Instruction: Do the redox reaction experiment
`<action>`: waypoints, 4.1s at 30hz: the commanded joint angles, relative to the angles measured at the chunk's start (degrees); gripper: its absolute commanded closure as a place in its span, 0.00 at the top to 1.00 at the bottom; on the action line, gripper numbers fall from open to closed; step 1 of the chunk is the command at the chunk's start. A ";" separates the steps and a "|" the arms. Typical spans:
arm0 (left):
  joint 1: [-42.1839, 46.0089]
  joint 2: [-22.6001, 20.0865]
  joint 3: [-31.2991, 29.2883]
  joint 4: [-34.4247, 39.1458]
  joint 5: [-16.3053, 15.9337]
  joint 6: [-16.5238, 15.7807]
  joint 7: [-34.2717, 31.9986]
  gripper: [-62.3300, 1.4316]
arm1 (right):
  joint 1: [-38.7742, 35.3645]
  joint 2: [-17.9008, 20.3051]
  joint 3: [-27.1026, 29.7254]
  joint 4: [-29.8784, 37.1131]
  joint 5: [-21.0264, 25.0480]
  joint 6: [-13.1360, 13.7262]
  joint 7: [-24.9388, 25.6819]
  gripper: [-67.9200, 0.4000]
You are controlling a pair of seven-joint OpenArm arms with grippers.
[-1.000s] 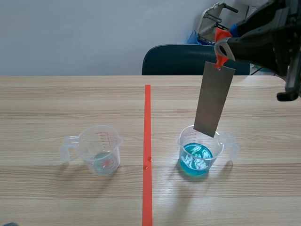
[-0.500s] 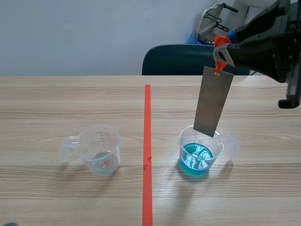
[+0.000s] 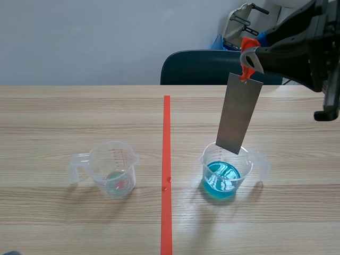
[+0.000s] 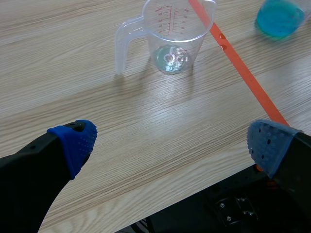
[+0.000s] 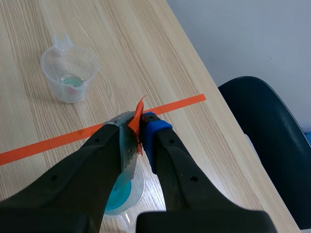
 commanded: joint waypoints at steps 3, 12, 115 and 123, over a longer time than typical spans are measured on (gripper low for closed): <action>0.15 0.28 -0.09 0.96 -0.31 -0.15 -0.83 1.00 | 0.66 0.15 0.31 0.70 0.42 -0.20 0.83 0.02; 0.15 0.28 -0.09 0.96 -0.31 -0.15 -0.83 1.00 | 0.66 0.15 0.31 0.70 0.42 -0.20 0.81 0.02; -14.34 0.26 4.02 -0.52 0.57 -1.62 -0.22 1.00 | 0.68 0.15 0.31 0.70 0.42 -0.20 0.61 0.02; -29.55 0.24 16.00 -4.87 3.08 -1.36 0.92 0.74 | 0.68 0.15 0.31 0.70 0.42 -0.20 0.61 0.02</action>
